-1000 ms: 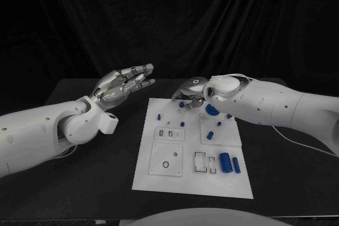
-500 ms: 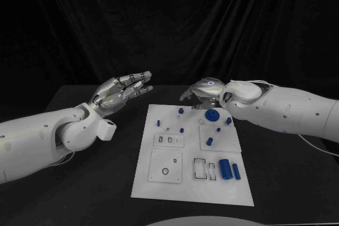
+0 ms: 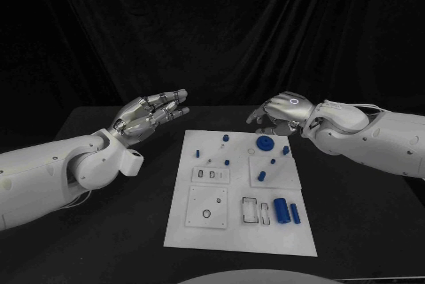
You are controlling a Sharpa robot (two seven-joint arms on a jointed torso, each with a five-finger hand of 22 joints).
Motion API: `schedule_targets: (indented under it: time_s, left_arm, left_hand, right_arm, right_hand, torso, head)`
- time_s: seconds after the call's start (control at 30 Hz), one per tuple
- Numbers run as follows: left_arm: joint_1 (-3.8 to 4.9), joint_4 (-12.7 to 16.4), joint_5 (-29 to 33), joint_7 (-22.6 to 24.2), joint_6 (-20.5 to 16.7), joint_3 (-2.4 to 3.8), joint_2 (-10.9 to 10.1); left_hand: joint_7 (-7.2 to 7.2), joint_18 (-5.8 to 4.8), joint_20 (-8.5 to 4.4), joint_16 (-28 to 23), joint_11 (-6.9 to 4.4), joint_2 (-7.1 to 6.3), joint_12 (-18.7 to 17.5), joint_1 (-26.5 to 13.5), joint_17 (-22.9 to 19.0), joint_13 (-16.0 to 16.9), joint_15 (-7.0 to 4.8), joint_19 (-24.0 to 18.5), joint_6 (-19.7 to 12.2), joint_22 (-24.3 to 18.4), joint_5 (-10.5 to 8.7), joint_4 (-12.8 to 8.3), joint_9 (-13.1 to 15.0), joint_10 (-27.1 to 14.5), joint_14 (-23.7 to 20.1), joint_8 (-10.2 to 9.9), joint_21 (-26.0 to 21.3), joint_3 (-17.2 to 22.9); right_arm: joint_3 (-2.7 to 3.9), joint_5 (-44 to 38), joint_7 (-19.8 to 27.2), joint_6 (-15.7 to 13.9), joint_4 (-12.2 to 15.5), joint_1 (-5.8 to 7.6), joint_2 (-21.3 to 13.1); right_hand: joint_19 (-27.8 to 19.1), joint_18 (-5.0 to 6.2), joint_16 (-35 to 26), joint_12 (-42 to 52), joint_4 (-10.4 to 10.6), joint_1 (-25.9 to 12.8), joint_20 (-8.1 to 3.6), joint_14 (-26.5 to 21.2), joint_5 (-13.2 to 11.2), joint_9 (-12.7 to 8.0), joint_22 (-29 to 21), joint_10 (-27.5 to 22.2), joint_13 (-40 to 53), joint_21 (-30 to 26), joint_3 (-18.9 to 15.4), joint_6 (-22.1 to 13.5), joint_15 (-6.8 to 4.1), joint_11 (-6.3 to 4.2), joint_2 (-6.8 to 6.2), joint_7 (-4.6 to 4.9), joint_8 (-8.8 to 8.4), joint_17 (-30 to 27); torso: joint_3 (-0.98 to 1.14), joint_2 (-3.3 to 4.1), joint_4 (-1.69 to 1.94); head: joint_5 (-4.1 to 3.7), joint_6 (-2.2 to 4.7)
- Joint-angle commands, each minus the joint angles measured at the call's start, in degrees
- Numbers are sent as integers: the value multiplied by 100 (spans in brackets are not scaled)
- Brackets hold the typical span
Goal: Assemble the parts on the task board
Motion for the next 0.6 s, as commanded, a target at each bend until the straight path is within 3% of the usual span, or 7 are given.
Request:
schedule_targets:
  time_s: [0.03, 0.13, 0.27, 0.47, 0.5, 0.53, 0.6]
  left_arm:
    - [-20, -8, 22, 34, 106, 6, 4]
    - [-33, -17, 22, 23, 112, 6, -4]
    - [-48, -36, 22, 7, 123, 6, 1]
    - [-60, -54, 22, -3, 137, 6, 14]
    - [-61, -57, 22, -4, 140, 6, 15]
    - [-64, -62, 22, -5, 142, 6, 18]
    - [-67, -68, 22, -3, 146, 6, 22]
  left_hand:
    - [40, -112, -11, -12, 17, -32, 10, 5, -2, 2, 10, -28, -24, -5, 29, -3, -3, -37, -25, 12, -18, 46]
    - [39, -113, -12, -1, 16, -32, 7, 6, 0, 1, 13, -26, -21, -5, 30, -5, -2, -39, -19, 12, -16, 53]
    - [39, -113, -12, 10, 15, -32, 7, 7, 3, 1, 17, -26, -25, -5, 30, -7, -3, -39, -12, 12, -17, 63]
    - [39, -113, -12, 10, 15, -32, 7, 7, 3, 1, 17, -26, -25, -5, 30, -7, -3, -39, -12, 12, -17, 63]
    - [39, -113, -12, 10, 15, -32, 7, 7, 3, 1, 17, -26, -25, -5, 30, -7, -3, -39, -12, 12, -17, 63]
    - [39, -113, -12, 10, 15, -32, 7, 7, 3, 1, 17, -26, -25, -5, 30, -7, -3, -39, -12, 12, -17, 63]
    - [38, -114, -12, 15, 13, -32, 11, 8, 4, 2, 21, -27, -26, -5, 31, -10, -3, -40, -8, 12, -18, 76]
  right_arm:
    - [1, 213, 99, -200, 35, -59, -58]
    - [1, 298, 110, -130, 40, -126, -110]
    - [1, 350, 129, -101, 14, -206, -130]
    - [0, 370, 55, -8, -2, -248, -137]
    - [0, 372, 7, 69, -18, -252, -129]
    - [0, 373, -37, 146, -38, -255, -118]
    - [0, 375, -160, 368, -101, -260, -83]
  right_hand:
    - [125, -109, 145, -164, 90, 61, 1, 157, -41, -22, 158, 149, -112, 151, 1, 96, 0, 1, -7, 28, -32, 229]
    - [388, -192, 551, -386, 209, 60, -4, 462, -138, -71, 526, 274, -239, 540, -46, 144, -7, 3, -43, 80, -69, 837]
    - [439, -208, 624, -467, 248, 68, -6, 514, -207, -92, 611, 306, -279, 620, -74, 159, -7, 6, -51, 94, -87, 949]
    - [448, -210, 647, -512, 248, 107, -9, 525, -238, -106, 634, 313, -299, 635, -79, 160, -12, 8, -50, 97, -100, 991]
    - [464, -214, 712, -559, 245, 134, -15, 559, -216, -117, 664, 288, -318, 663, -81, 151, -22, 13, -54, 76, -114, 1093]
    - [555, -242, 992, -667, 231, 196, -24, 706, -6, -140, 794, 239, -364, 809, -69, 138, -19, 26, -53, 65, -143, 1480]
    - [623, -262, 1193, -826, 188, 307, -22, 781, 280, -163, 923, 176, -430, 941, -32, 182, -17, 58, -56, 132, -153, 1741]
  torso:
    - [-1, 2, 5]
    - [-3, -2, -5]
    - [4, -14, -15]
    - [13, -28, -36]
    - [14, -30, -38]
    - [11, -28, -32]
    - [10, -26, -28]
  head:
    - [-3, -16]
    - [-6, -7]
    - [-24, -34]
    - [21, -28]
    - [24, -37]
    - [19, -68]
    - [-2, -61]
